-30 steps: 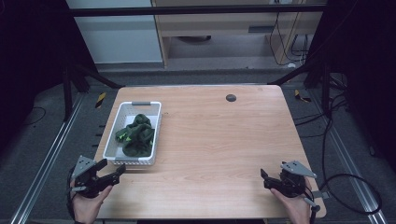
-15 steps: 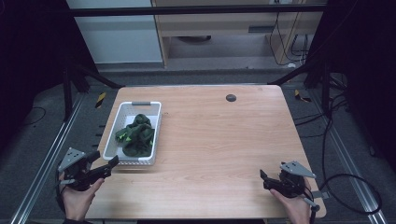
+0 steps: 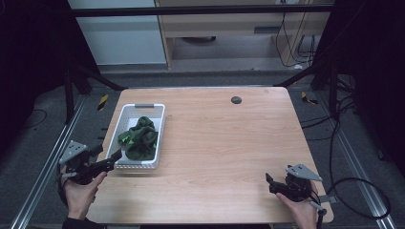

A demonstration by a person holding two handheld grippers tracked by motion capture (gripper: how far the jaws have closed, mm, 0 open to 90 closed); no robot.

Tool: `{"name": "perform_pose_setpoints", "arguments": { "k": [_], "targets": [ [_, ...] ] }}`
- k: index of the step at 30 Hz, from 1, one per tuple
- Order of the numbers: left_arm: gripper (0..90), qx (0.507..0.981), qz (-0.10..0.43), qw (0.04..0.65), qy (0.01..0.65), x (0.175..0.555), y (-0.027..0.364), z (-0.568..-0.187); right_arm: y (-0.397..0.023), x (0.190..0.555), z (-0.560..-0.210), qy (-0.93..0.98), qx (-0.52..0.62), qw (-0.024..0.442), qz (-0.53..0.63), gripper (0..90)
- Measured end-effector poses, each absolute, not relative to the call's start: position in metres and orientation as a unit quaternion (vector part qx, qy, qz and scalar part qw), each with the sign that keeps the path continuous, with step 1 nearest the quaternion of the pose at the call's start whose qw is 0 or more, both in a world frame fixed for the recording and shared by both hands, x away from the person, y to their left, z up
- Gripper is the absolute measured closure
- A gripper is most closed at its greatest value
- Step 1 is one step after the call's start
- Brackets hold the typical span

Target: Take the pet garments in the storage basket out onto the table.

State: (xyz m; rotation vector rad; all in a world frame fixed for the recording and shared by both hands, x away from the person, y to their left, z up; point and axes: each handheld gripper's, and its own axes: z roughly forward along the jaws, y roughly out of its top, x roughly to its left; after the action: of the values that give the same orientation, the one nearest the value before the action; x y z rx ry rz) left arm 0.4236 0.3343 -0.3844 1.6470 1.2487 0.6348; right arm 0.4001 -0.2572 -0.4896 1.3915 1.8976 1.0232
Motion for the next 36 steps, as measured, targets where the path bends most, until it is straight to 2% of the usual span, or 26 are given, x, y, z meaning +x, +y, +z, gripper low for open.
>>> {"name": "perform_pose_setpoints", "arguments": {
  "k": [16, 36],
  "targets": [
    [20.7, 0.674, 0.259, 0.467, 0.511, 0.453, 0.329, -0.375, -0.258, 0.402, -0.491, 0.711, 0.518, 0.283, 0.381, 12.4],
    [20.8, 0.708, 0.247, 0.417, 0.514, 0.494, 0.312, -0.384, -0.259, 0.404, -0.492, 0.715, 0.518, 0.272, 0.383, 11.6]
  ]
}}
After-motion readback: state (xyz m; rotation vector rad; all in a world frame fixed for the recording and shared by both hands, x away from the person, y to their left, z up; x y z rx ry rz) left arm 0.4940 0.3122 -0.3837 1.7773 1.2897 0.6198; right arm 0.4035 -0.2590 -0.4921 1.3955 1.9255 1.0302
